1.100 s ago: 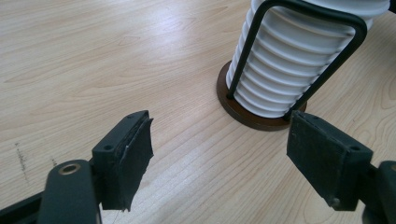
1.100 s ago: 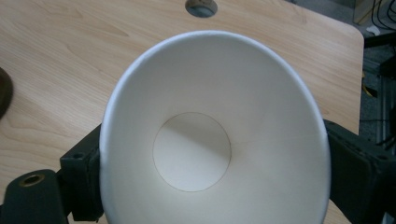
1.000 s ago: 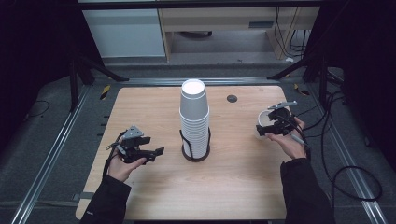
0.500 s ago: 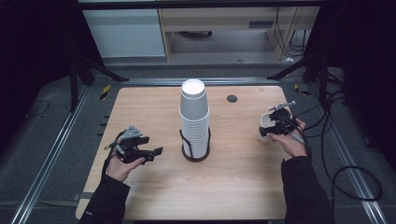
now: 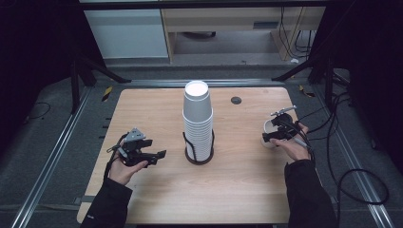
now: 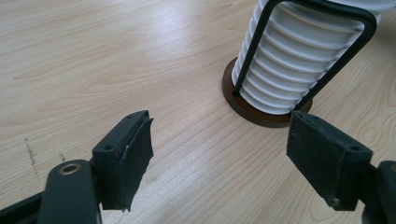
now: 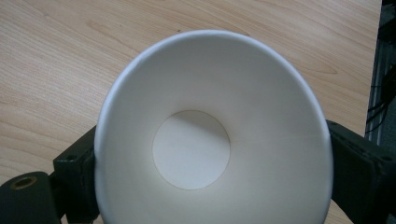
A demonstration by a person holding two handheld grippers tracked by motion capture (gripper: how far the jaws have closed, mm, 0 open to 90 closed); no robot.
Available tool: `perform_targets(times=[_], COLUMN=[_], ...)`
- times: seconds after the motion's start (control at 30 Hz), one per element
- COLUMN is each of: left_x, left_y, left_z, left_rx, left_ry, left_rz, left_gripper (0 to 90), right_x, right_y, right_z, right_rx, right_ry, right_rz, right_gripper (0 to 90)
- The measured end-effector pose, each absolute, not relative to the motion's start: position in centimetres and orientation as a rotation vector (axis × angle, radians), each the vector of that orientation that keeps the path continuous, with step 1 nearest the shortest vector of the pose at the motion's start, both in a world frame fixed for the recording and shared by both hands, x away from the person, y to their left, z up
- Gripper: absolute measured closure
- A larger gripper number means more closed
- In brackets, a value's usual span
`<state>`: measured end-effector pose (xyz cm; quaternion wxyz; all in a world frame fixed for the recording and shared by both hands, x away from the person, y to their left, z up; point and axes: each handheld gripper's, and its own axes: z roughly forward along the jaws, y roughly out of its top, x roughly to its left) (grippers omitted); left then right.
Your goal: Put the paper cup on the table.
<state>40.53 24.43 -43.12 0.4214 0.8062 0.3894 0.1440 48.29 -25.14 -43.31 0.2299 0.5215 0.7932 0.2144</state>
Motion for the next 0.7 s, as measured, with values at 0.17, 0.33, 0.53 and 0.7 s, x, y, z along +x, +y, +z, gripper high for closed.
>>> perform_targets(times=[0.17, 0.33, 0.53, 0.7], left_x=[40.52, 40.53, 40.52, 40.49], left_y=[24.41, 24.42, 24.49, 24.54], left_z=[-43.13, -43.16, -43.13, -43.08], left_rx=[2.019, 2.023, 2.018, 2.02], left_ry=[0.976, 0.972, 0.975, 0.971], left_rz=[0.358, 0.358, 0.356, 0.357], left_gripper=[21.5, 21.5, 21.5, 21.4], right_x=[48.35, 48.42, 48.4, 48.22], right_y=[-25.04, -24.76, -24.61, -24.61], right_z=[-43.38, -43.62, -43.57, -42.83], right_rx=[1.43, 1.431, 1.429, 1.424], right_ry=[2.206, 2.225, 2.223, 2.204], right_rz=[0.588, 0.584, 0.59, 0.637], right_gripper=[6.1, 4.5, 2.7, 1.0])
